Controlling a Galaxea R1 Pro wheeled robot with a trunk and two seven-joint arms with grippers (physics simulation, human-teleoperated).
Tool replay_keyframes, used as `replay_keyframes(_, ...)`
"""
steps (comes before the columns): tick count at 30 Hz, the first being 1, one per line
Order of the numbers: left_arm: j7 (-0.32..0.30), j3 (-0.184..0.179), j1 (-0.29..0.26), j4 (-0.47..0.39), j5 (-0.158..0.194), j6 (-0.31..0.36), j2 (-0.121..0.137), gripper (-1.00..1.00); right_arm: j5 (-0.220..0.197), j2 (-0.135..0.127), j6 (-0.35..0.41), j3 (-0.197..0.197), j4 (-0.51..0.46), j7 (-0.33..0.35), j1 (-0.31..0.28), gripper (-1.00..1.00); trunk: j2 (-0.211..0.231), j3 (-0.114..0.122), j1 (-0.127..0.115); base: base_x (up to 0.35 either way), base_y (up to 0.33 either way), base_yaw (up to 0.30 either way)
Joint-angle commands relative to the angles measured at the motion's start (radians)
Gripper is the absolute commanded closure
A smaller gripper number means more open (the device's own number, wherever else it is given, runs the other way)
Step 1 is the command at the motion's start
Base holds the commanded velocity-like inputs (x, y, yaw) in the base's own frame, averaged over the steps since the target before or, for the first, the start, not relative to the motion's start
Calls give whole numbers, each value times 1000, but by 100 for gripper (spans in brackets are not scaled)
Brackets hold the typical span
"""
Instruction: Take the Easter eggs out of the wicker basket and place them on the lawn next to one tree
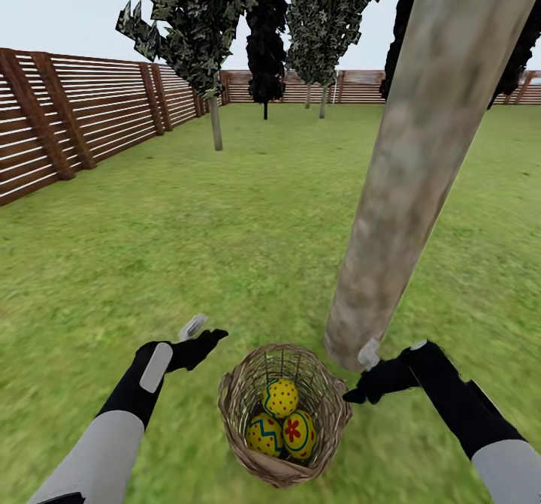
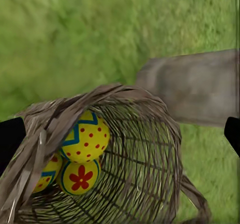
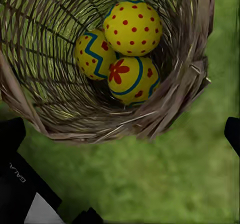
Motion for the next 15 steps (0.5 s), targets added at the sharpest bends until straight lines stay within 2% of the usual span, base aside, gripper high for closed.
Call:
replay_keyframes(1,-2,6,0,-39,1,8,-3,-100,26,22,21,15,-49,5,-1,-100,0,-1,0,0,0,0)
replay_keyframes(3,-1,0,0,-72,1,11,-3,-100,54,61,95,28,-89,-8,0,-100,0,-1,0,0,0,0)
replay_keyframes(4,-2,-3,0,-78,2,11,-3,-100,80,79,126,37,-105,-23,0,-100,0,-1,0,0,0,0)
replay_keyframes(5,-2,-7,0,-83,2,11,-3,-100,124,109,150,54,-118,-54,0,-100,0,-1,0,0,0,0)
replay_keyframes(6,-2,-10,0,-87,2,12,-2,-100,174,147,166,72,-125,-98,-1,-100,0,-1,0,0,0,0)
replay_keyframes(7,-1,-12,0,-91,2,14,-2,-100,248,212,180,90,-129,-183,-1,-100,0,-1,0,0,0,0)
replay_keyframes(9,-1,-14,0,-95,2,15,-2,-100,325,297,189,100,-117,-320,0,-100,0,-1,0,0,0,0)
replay_keyframes(10,-1,-14,0,-96,2,16,-2,-100,345,326,190,103,-101,-382,1,-100,0,-1,0,0,0,0)
replay_keyframes(12,-1,-14,0,-99,2,17,0,-100,363,359,193,105,-60,-466,2,-100,0,-1,0,0,0,0)
replay_keyframes(15,0,-14,0,-101,2,18,0,-100,351,382,191,105,6,-513,2,-100,0,-1,0,0,0,0)
